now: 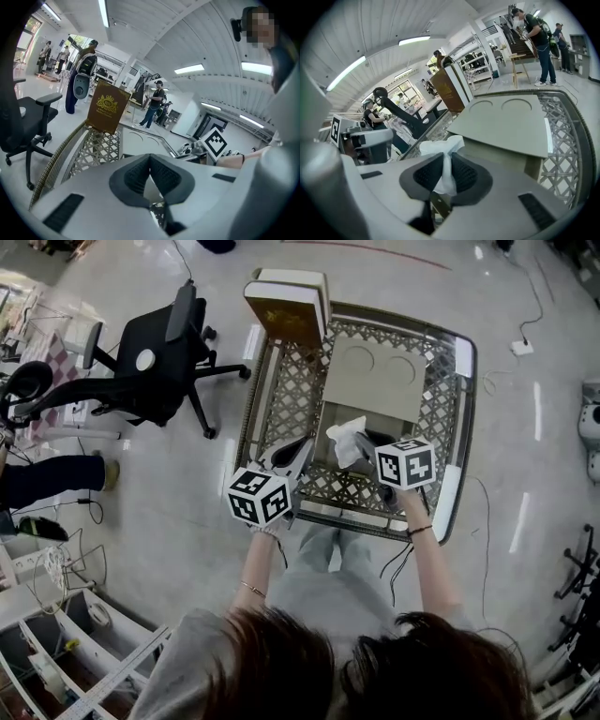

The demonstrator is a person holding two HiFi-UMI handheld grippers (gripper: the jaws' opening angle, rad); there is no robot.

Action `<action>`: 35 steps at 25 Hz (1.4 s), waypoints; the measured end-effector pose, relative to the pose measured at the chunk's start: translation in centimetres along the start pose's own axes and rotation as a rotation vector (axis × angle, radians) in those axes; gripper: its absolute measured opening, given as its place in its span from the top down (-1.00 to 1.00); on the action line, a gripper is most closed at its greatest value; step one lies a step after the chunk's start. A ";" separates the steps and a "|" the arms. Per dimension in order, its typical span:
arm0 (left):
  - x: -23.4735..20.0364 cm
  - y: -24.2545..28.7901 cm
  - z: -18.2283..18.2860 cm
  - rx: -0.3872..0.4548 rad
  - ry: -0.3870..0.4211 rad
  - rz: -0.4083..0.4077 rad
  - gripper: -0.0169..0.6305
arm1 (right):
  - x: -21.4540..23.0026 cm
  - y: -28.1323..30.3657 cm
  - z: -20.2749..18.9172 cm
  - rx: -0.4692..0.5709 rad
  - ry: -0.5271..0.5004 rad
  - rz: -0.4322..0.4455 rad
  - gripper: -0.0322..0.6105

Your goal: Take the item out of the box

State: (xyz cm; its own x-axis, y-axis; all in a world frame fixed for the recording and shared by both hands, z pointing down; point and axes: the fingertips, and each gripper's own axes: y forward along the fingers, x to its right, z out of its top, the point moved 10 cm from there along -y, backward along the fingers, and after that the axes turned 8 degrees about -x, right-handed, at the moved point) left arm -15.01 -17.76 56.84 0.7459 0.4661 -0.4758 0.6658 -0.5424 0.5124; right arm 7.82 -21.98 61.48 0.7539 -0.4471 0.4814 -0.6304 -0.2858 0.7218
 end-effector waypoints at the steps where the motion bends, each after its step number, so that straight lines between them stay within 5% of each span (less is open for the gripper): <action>1: 0.1 -0.2 0.2 0.006 0.004 -0.002 0.90 | -0.2 -0.5 0.1 0.015 -0.005 -0.001 0.68; 35: 7.4 -7.0 8.2 0.204 0.231 -0.081 0.90 | -7.2 -16.5 3.6 0.523 -0.135 -0.012 0.68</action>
State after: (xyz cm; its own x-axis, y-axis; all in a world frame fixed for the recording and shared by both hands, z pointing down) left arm -14.33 -16.27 43.91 0.6908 0.6474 -0.3219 0.7230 -0.6152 0.3143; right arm 12.13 -17.13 44.33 0.7529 -0.5361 0.3817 -0.6558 -0.6600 0.3666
